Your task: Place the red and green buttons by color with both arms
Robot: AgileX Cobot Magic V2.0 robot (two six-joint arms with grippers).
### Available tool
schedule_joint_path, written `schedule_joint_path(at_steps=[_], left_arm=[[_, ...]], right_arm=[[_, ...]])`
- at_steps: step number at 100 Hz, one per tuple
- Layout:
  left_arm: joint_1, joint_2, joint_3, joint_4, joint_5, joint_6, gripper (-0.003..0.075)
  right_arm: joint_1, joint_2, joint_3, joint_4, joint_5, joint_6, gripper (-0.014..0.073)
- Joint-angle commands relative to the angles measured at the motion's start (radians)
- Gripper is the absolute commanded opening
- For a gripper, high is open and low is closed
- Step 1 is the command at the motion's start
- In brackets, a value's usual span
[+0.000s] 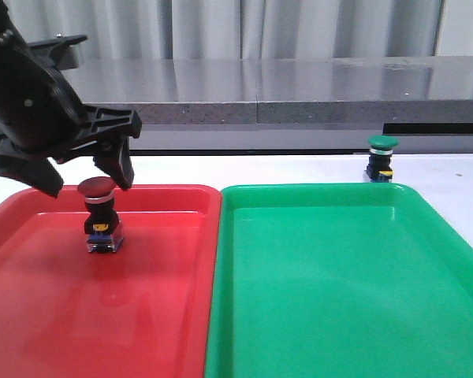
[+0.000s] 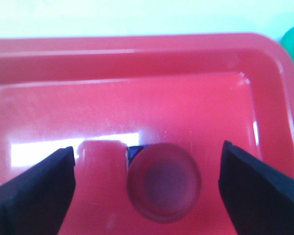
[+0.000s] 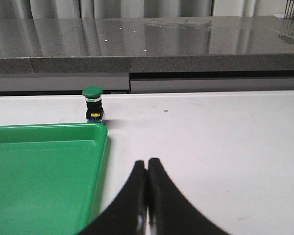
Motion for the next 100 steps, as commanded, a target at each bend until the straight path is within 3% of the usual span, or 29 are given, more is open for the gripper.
schedule_joint_path(at_steps=[1, 20, 45, 70, 100], left_arm=[[-0.011, -0.082, -0.046, 0.036, -0.044, -0.006, 0.0568], [0.004, -0.189, -0.061, 0.116, -0.092, -0.006, 0.0568], [0.103, -0.372, -0.021, 0.171, -0.17, -0.006, 0.0568], [0.192, -0.609, 0.226, 0.176, -0.332, -0.006, 0.0568], [0.194, -0.961, 0.571, 0.187, -0.46, -0.006, 0.0568]], right_arm=[[-0.006, -0.015, -0.016, -0.001, -0.08, -0.005, -0.0067], [-0.006, -0.015, -0.016, -0.001, -0.08, -0.005, -0.0067], [-0.006, -0.015, -0.016, -0.001, -0.08, -0.005, -0.0067], [-0.006, -0.015, -0.016, -0.001, -0.08, -0.005, -0.0067], [-0.006, -0.015, -0.016, -0.001, -0.08, -0.005, -0.0067]])
